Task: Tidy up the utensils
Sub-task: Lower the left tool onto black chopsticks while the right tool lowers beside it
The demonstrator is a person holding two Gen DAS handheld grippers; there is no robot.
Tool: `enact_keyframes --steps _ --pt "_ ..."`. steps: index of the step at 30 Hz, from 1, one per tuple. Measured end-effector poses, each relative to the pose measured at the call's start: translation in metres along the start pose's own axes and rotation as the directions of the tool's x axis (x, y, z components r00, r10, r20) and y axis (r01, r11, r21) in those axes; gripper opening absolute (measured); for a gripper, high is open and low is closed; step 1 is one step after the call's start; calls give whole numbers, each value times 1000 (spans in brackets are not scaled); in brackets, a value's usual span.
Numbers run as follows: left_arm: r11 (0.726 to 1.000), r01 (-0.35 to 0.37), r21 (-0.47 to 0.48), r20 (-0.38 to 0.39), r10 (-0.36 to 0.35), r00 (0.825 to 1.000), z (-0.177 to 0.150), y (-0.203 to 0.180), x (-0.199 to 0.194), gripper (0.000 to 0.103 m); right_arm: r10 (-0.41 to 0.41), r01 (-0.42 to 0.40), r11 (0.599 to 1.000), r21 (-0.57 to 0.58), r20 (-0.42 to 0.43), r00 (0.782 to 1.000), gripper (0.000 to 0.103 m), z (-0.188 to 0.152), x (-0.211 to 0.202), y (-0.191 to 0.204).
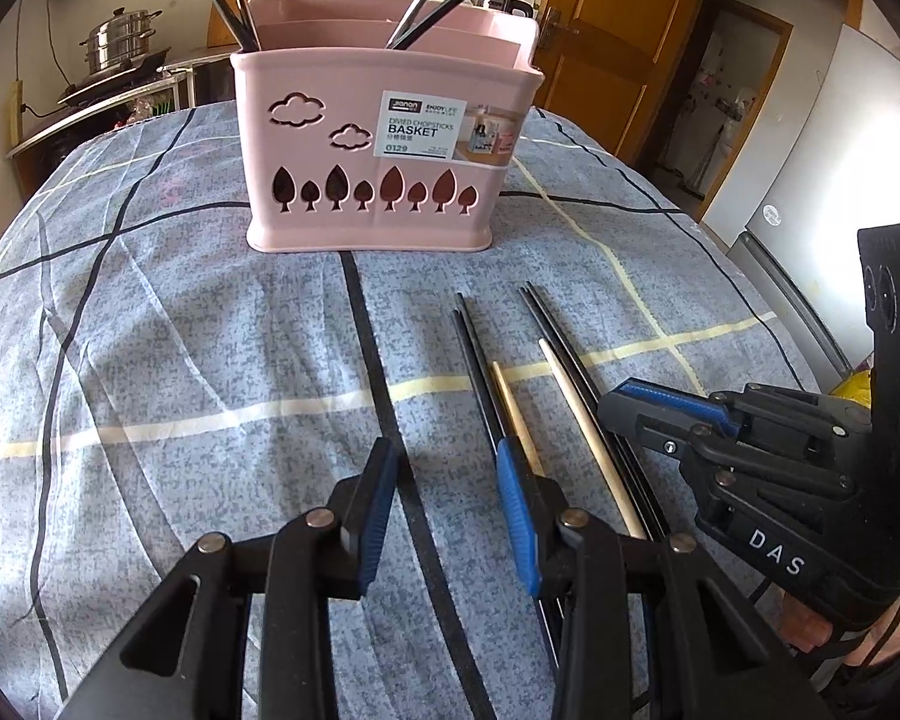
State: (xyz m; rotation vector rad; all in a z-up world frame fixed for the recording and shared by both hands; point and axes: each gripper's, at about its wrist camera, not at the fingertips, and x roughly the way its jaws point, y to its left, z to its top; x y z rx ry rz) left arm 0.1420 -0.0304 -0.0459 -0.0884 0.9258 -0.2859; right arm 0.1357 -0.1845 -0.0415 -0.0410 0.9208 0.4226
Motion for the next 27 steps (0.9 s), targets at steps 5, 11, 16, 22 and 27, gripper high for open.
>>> enact_keyframes --steps 5,11,16,22,27 --pt "1000 0 -3 -2 0 1000 1 0 0 36 -4 4 1000 15 -11 1000 10 -1 2 -4" --pt "1000 -20 15 3 20 1000 0 -6 3 41 -28 28 1000 -13 -12 1000 10 -1 3 1" --pt "999 -35 26 11 35 999 0 -8 3 41 -19 19 1000 -5 -11 1000 10 -1 3 -2" --pt "997 -69 33 24 68 997 2 -13 7 45 -22 22 1000 -6 -11 1000 10 -1 3 -2" --pt "997 -70 21 26 69 997 4 -12 8 48 -21 21 1000 -3 -14 1000 10 -1 2 -3"
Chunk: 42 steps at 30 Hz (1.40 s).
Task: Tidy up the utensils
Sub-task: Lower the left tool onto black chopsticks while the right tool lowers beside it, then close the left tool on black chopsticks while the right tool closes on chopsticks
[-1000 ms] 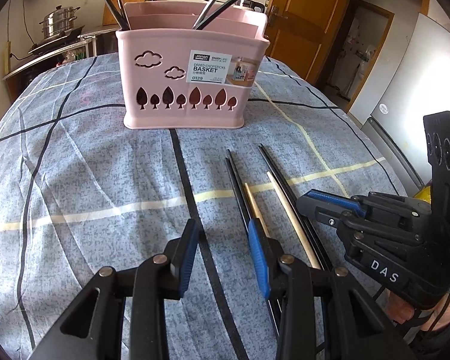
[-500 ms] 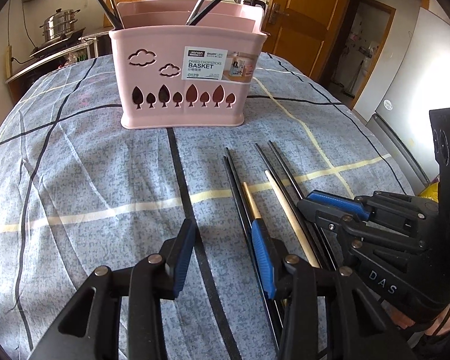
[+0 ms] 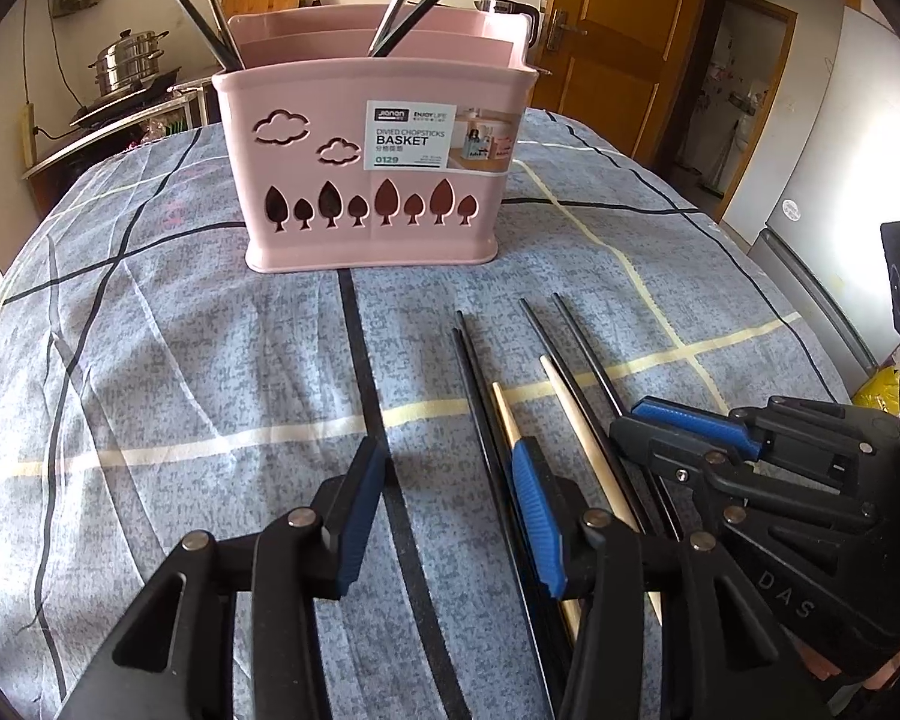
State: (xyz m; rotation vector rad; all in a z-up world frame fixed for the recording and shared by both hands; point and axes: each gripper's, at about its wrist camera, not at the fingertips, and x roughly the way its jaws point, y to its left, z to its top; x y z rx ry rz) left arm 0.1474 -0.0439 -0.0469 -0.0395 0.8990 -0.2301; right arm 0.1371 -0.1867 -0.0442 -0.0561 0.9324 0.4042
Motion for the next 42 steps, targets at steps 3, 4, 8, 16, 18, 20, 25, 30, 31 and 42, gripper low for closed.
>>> enact_keyframes --steps 3,4,8,16,18,20,25,30,31,42 --pt "1000 8 -21 3 -8 1000 -4 4 -4 47 3 -3 1000 2 0 1000 10 -1 -1 -2" --pt "1000 11 -21 7 -11 1000 -5 5 -4 47 6 -6 1000 4 1 1000 10 -1 -1 -2" --pt "1000 -6 4 17 6 1000 -8 5 -5 48 6 -6 1000 4 2 1000 10 -1 -1 -2" --pt "996 -70 53 9 70 998 -15 1 -7 48 5 -5 1000 9 1 1000 10 0 -1 -5" --pt "995 -74 61 3 74 997 -12 4 -6 48 0 0 1000 4 -1 1000 10 0 -1 -4" --pt "995 -81 66 -4 82 997 -7 7 -4 44 -5 5 1000 -1 -6 1000 10 2 0 -5" --pt "998 -59 17 -45 60 997 11 24 3 42 -16 17 1000 23 -25 1000 10 15 7 -13" --pt "998 -52 -32 -68 49 996 25 34 11 41 -14 16 998 68 -33 999 10 29 16 -20" --pt "998 -60 -27 -68 58 996 27 32 13 41 -18 20 997 71 -33 999 10 30 17 -20" --pt "997 -78 18 -58 79 995 25 13 14 10 -32 34 997 62 -37 999 7 33 20 -14"
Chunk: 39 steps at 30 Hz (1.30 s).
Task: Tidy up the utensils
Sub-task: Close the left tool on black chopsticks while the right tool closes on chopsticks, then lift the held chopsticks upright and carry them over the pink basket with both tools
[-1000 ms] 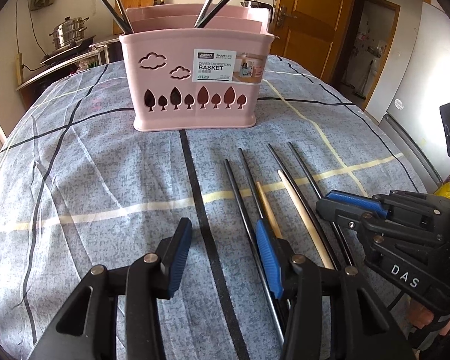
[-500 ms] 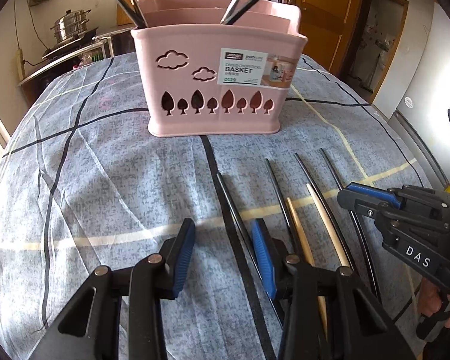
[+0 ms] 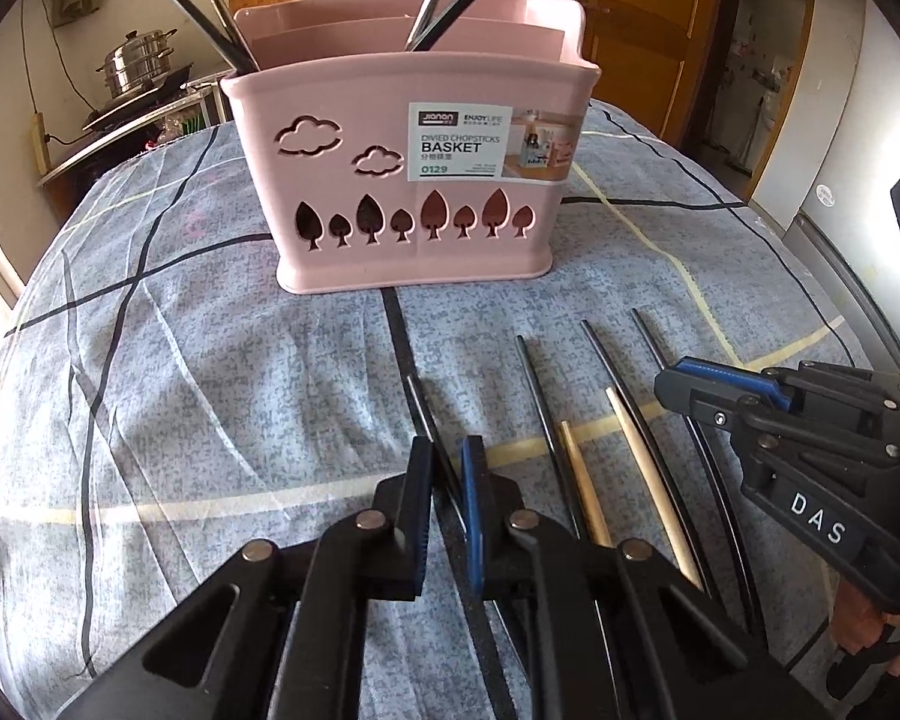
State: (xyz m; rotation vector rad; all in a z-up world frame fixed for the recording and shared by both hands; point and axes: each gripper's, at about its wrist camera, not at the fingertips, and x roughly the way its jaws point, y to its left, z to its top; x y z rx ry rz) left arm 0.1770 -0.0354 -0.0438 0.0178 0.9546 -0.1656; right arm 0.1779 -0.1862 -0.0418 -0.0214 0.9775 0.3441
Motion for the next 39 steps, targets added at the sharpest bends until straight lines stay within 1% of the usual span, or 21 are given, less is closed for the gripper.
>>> enact_keyframes --steps 4,7,10,13,18,23,26,28,31,39 --pt "999 40 -32 -6 -40 999 0 5 -6 8 31 -31 1000 3 19 999 6 -2 -9 0" --pt "997 62 -38 16 -62 998 0 7 -20 7 51 -51 999 -3 55 997 6 0 -25 2" --pt "996 82 -32 59 -80 995 5 9 -41 7 66 -65 998 -13 100 993 6 6 -43 4" --pt "994 102 -30 115 -98 989 13 12 -65 6 75 -72 997 -24 151 986 6 13 -64 6" --pt "994 113 -11 214 -108 971 28 20 -105 5 76 -68 997 -39 242 967 5 25 -98 7" --pt "993 115 7 303 -112 946 42 26 -136 5 63 -50 998 -45 340 938 5 37 -131 5" --pt "993 118 10 344 -114 932 47 31 -150 5 56 -42 998 -44 386 921 5 41 -147 2" --pt "992 124 8 364 -118 924 48 36 -156 5 54 -41 998 -41 402 914 5 43 -152 0" --pt "992 129 8 384 -122 915 48 38 -163 5 52 -40 998 -39 412 910 5 44 -156 -1" --pt "991 132 14 392 -127 911 50 41 -167 5 65 -46 997 -55 433 899 5 43 -164 4"
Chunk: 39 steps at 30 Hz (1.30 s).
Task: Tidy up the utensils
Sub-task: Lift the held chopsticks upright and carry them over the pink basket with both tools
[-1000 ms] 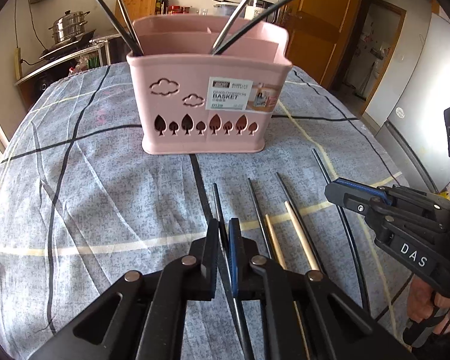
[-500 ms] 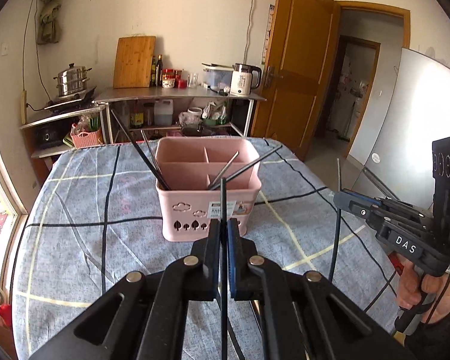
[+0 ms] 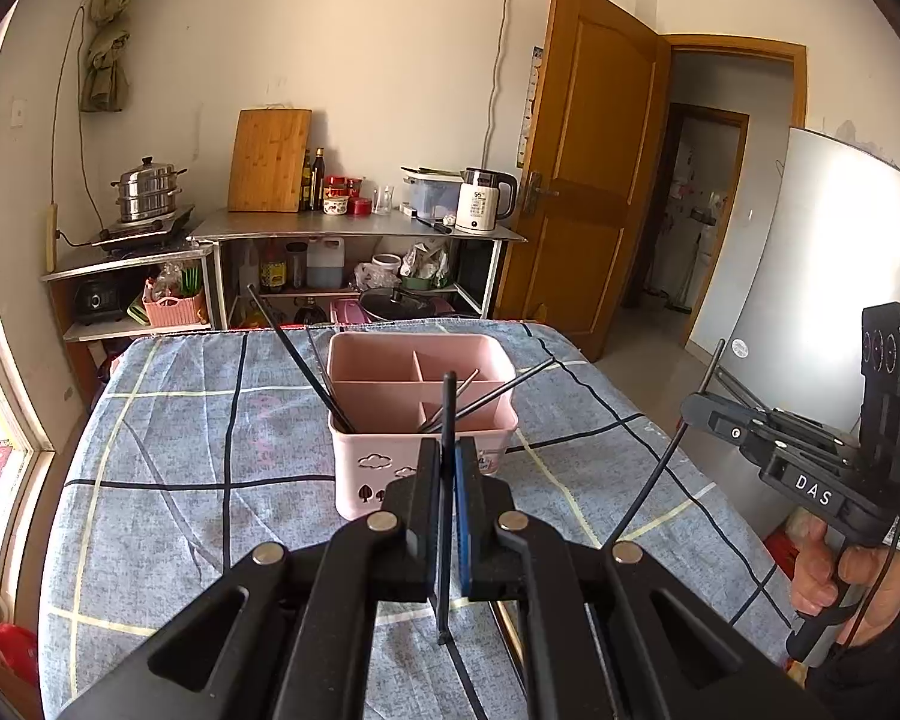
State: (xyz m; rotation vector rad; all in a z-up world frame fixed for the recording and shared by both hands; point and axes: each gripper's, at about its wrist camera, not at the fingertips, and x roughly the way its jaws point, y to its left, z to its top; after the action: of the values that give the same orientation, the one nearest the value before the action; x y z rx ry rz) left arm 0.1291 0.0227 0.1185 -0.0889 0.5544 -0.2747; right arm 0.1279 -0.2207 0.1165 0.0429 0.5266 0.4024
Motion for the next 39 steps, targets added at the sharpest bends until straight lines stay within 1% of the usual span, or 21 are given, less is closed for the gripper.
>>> enact_keyframes --steps 13,22,33,39 --pt "1000 6 0 -7 -6 1000 5 1 -5 5 20 -20 999 -27 19 1000 5 8 -7 8" --pt "1000 4 7 -10 -4 1000 24 9 -5 5 85 -84 995 -49 30 996 5 26 -2 22" --pt "1000 -14 21 30 13 999 73 20 -8 5 177 -169 982 -88 88 980 5 67 10 55" --pt "999 -27 27 76 25 997 104 25 -10 5 196 -185 979 -86 137 971 5 95 22 66"
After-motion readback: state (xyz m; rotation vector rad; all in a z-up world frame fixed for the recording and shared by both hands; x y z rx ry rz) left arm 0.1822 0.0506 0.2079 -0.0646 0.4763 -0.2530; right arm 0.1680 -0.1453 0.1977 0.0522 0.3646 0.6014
